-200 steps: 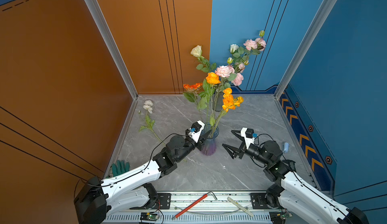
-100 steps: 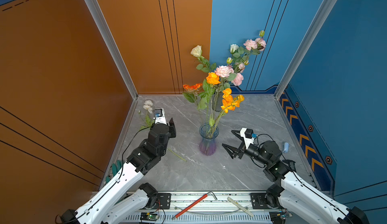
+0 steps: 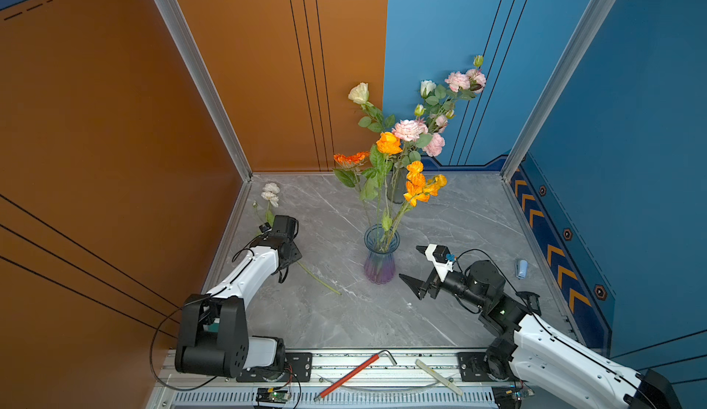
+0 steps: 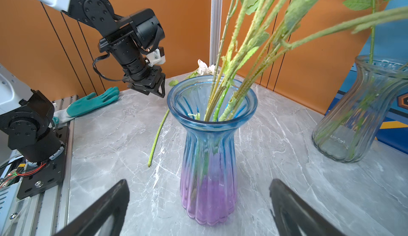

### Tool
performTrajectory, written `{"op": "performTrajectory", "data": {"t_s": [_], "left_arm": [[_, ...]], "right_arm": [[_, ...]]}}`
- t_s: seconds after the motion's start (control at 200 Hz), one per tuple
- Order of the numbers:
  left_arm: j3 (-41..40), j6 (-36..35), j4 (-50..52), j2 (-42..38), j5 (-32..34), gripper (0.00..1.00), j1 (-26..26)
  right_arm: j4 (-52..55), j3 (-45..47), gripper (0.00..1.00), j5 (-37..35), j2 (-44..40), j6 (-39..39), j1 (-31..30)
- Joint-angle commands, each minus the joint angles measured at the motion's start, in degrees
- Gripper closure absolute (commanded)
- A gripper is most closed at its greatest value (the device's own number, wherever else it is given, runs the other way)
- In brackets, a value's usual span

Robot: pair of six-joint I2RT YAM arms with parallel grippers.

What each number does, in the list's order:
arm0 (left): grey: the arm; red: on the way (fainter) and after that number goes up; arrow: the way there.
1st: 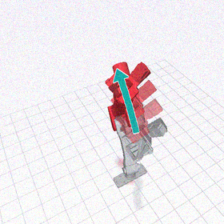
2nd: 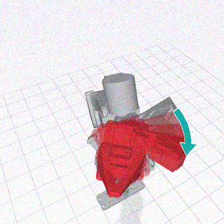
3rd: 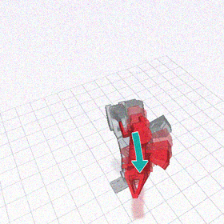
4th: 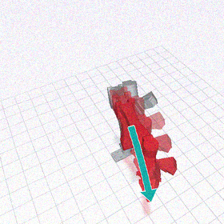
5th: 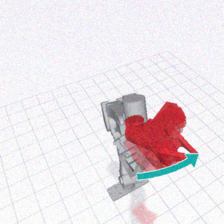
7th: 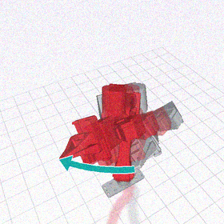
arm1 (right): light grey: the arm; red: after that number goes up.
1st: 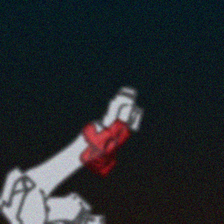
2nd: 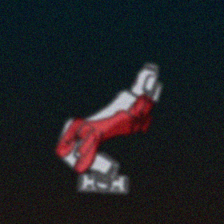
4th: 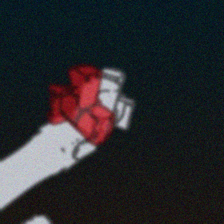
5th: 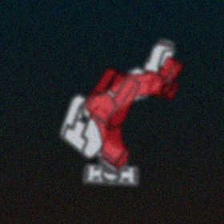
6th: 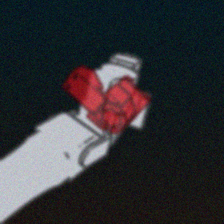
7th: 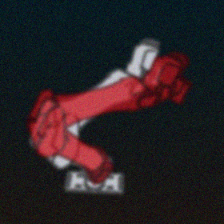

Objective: Arrange flowers in a vase
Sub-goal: Pick up the flower from the top-left of the table.

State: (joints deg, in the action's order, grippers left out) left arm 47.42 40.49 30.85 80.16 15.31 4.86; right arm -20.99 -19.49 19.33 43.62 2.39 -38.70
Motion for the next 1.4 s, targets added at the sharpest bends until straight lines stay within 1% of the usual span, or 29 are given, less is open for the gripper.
{"op": "performTrajectory", "data": {"t_s": [0.0,0.245,0.375,0.405,0.516,0.711,0.856,0.906,0.951,1.021,1.096,1.196,1.276,1.397], "left_arm": [[3.5,5.0,1.6,2.7,0.7,0.39,-0.4],[10.4,6.0,1.3,12.6,1.7,0.47,-1.7],[11.2,8.6,1.2,17.1,0.7,0.50,-2.3],[13.1,9.0,1.2,17.9,0.5,0.50,-2.3],[13.4,10.4,0.7,19.8,0.5,0.51,-2.2],[14.2,10.4,-0.1,22.9,0.8,0.55,-2.2],[14.3,10.8,-0.4,24.4,-0.3,0.65,-2.2],[14.0,10.8,-1.0,24.5,-0.9,0.71,-2.2],[13.8,10.7,-1.2,24.4,-1.4,0.79,-2.2],[13.6,10.0,-1.6,23.1,-2.6,0.90,-2.5],[13.1,9.2,-1.9,19.7,-2.0,0.97,-2.4],[12.8,6.8,-2.4,12.5,0.1,1.00,-2.1],[13.8,4.0,-1.6,5.8,2.1,1.00,-2.0],[15.8,-2.0,-1.4,-5.5,8.0,1.00,0.1]], "right_arm": [[1.3,-1.6,0.00,-1.3,-1.0,1.4,-0.3],[1.2,-1.5,0.00,-1.2,-1.3,1.1,-0.2],[1.3,-1.5,0.00,-1.0,-1.6,1.2,-0.2],[1.3,-1.5,0.00,-0.9,-1.7,1.1,-0.2],[1.3,-1.4,0.00,-0.9,-2.1,1.2,-0.2],[1.3,-1.5,0.00,-0.9,-2.0,1.2,-0.2],[1.5,-1.4,0.00,-0.9,-2.5,1.2,-0.2],[1.6,-1.4,0.00,-0.7,-2.7,1.1,-0.2],[1.4,-1.3,0.00,-0.6,-2.8,1.1,-0.2],[1.5,-1.3,0.00,-0.7,-2.7,1.1,-0.2],[1.4,-1.3,0.00,-0.9,-2.7,1.1,-0.3],[1.7,-1.3,0.00,-1.0,-3.2,1.2,-0.2],[1.3,-1.0,0.00,-1.0,-3.4,1.1,-0.1],[1.2,-1.0,0.00,-1.1,-3.3,1.0,0.0]]}}
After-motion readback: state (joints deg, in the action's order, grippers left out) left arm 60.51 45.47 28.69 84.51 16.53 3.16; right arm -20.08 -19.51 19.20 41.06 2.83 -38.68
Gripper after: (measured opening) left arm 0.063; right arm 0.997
